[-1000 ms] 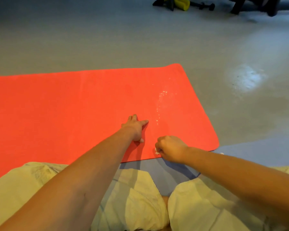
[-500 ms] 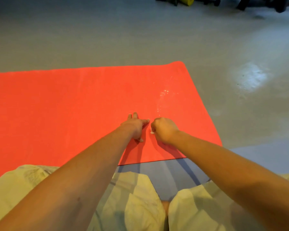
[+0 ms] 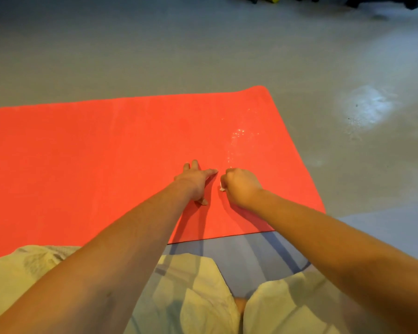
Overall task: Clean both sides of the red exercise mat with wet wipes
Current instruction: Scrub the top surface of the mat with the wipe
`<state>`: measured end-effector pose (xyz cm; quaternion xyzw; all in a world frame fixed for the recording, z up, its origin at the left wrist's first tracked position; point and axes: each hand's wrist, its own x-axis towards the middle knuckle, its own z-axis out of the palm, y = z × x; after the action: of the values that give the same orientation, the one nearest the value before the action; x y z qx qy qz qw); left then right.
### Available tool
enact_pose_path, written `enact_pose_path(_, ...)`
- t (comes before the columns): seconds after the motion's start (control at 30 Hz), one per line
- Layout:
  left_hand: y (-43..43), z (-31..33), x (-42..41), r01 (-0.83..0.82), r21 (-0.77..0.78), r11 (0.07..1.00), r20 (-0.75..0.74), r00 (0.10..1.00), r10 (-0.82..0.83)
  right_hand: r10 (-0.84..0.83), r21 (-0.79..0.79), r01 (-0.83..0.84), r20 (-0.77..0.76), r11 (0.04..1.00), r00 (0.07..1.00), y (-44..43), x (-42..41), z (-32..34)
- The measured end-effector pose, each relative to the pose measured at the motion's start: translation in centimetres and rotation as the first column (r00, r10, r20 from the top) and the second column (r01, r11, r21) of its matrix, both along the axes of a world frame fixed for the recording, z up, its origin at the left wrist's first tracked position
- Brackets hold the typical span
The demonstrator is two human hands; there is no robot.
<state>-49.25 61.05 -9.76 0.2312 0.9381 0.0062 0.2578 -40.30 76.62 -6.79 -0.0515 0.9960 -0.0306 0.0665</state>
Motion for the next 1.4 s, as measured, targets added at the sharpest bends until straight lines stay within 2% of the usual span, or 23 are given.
enact_pose_path(0.1,0.3,0.3,-0.3,0.000,-0.044,0.999,0.046,0.999,0.002,-0.024,0.001,0.024,0.002,1.000,1.000,0.1,-1.2,-0.1)
enact_pose_path(0.27,0.6,0.9,-0.5,0.023,-0.100,0.995,0.072,0.997,-0.016,0.186,0.041,-0.198,0.200,0.979,0.962,1.0,0.8,0.1)
enact_pose_path(0.33,0.7,1.0,-0.5,0.031,-0.104,0.994,0.074,0.997,-0.023,0.225,0.063,-0.243,0.208,0.968,0.952,1.1,1.9,-0.3)
enact_pose_path(0.53,0.9,1.6,-0.3,0.040,-0.115,0.993,0.083,0.996,-0.031,0.097,-0.006,-0.097,0.067,0.995,0.993,1.6,0.6,-0.4)
enact_pose_path(0.67,0.9,1.9,-0.1,0.039,-0.118,0.992,0.082,0.996,-0.029,-0.089,-0.100,0.090,0.012,0.991,0.996,2.2,-1.2,0.0)
enact_pose_path(0.8,0.8,2.0,-0.1,0.038,-0.117,0.992,0.089,0.996,-0.027,0.046,-0.028,-0.044,0.073,0.999,0.996,2.0,0.3,-0.3)
enact_pose_path(0.93,1.1,2.3,-0.2,0.047,-0.138,0.989,0.096,0.995,-0.034,0.161,-0.051,-0.157,0.100,0.986,0.982,2.7,3.2,-1.2)
enact_pose_path(1.03,1.3,2.5,-0.3,0.058,-0.157,0.986,0.094,0.995,-0.044,0.143,-0.030,-0.142,0.053,0.989,0.988,2.2,4.2,-1.3)
enact_pose_path(1.23,1.4,2.5,-0.6,0.081,-0.176,0.981,0.089,0.994,-0.066,0.094,-0.047,-0.091,0.051,0.995,0.994,1.8,4.1,-1.1)
enact_pose_path(1.4,1.3,3.1,-0.7,0.095,-0.189,0.977,0.098,0.992,-0.077,0.006,-0.081,-0.006,0.004,0.997,1.000,0.9,1.4,-0.4)
